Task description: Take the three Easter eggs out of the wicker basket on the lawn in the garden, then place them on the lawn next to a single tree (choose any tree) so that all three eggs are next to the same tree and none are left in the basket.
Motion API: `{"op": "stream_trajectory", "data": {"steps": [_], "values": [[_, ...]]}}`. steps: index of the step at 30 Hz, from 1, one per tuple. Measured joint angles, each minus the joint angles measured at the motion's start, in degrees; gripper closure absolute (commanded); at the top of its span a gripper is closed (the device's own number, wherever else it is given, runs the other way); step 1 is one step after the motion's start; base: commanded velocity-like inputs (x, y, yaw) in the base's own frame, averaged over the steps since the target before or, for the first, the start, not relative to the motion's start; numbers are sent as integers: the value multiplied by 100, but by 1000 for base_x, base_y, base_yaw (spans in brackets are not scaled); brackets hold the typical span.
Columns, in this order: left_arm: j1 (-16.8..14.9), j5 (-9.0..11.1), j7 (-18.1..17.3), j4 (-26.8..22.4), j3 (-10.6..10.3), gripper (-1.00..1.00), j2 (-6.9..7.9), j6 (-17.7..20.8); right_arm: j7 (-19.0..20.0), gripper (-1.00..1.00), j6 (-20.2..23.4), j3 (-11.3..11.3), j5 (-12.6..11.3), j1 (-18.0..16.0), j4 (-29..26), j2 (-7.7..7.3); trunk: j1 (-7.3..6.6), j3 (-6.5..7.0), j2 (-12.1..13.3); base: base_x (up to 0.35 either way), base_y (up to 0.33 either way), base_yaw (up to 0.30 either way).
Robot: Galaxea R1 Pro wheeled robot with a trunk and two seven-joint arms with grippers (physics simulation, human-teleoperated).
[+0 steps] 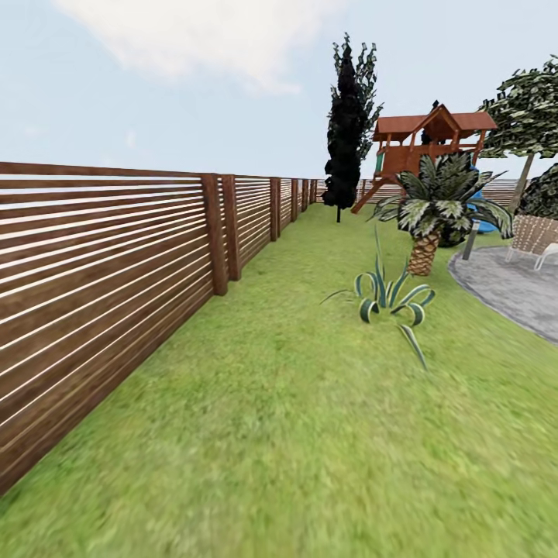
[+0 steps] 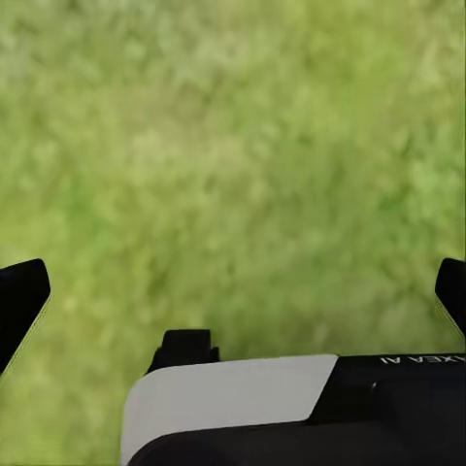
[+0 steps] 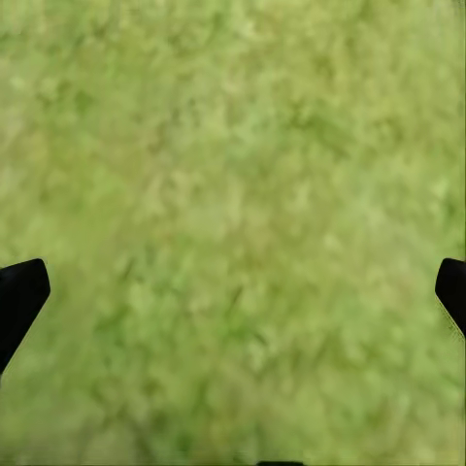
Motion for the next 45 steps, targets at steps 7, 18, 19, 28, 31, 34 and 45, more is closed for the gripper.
{"op": "stream_trajectory", "data": {"steps": [7,18,19,28,31,34,45], "values": [[0,0,0,1,0,-100,0,0,0,-100,0,-2,0,-1,-30,8,0,0,0,334,2,0],[0,7,2,1,2,-100,0,0,-1,-100,0,-8,-1,0,-36,18,0,0,0,334,82,0],[0,7,2,1,3,-100,0,0,-1,-100,0,-8,-3,-1,-38,21,0,0,0,334,95,0],[0,8,2,-1,2,-100,0,0,-2,-100,0,-8,-16,1,-45,45,0,0,0,334,106,0],[0,4,1,0,1,-100,0,0,0,-100,0,-8,-17,-2,-45,49,0,0,0,334,113,0],[0,1,2,1,0,-100,0,0,0,-100,0,-8,-28,-1,-45,45,0,0,0,334,115,0],[0,8,2,-7,8,-100,0,0,0,-100,6,3,-11,-3,23,54,0,0,0,334,116,0]]}}
